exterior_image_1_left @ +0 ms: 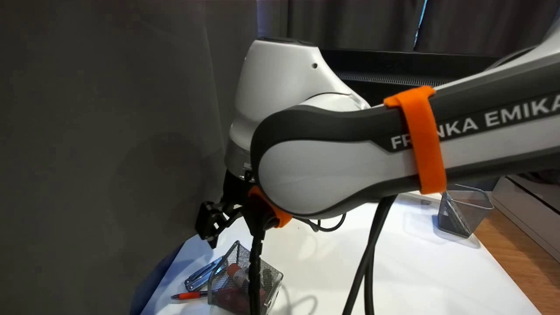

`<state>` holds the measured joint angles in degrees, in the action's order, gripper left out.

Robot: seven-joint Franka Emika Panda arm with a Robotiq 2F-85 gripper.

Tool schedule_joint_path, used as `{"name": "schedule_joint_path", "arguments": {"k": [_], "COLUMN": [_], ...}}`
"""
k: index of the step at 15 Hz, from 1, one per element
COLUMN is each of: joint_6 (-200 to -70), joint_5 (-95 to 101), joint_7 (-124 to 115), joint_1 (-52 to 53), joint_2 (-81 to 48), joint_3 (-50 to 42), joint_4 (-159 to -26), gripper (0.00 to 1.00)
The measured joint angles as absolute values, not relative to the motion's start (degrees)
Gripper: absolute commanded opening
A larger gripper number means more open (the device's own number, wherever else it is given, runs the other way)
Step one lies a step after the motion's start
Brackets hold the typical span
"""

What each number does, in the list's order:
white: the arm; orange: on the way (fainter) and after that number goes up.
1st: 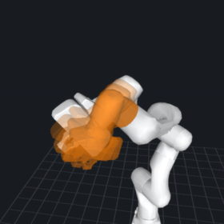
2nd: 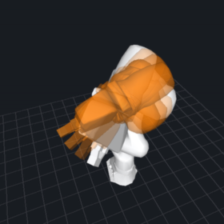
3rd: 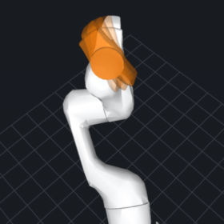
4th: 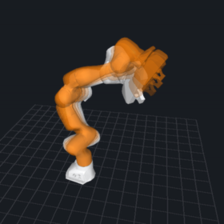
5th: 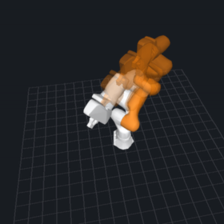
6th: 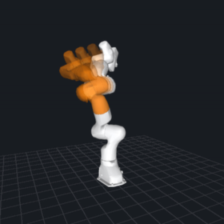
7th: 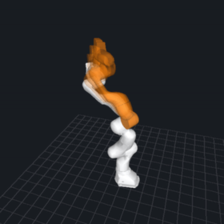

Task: Put the container upright

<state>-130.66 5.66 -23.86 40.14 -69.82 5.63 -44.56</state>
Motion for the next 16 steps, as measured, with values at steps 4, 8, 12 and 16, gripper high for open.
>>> {"name": "schedule_joint_path", "arguments": {"k": [4, 8, 12, 16], "joint_6": [-131.14, -130.91, -130.65, -123.84], "joint_5": [5.77, 5.78, 5.83, 6.07], "joint_7": [-24.7, -26.12, -27.72, -29.17], "joint_1": [40.19, 40.52, 41.07, 41.73], "joint_2": [-70.21, -71.3, -72.64, -72.6], "joint_3": [5.24, 4.76, 4.0, 2.23], "joint_4": [-44.52, -44.51, -44.49, -44.33], "gripper": [1.0, 1.0, 1.0, 0.91]}}
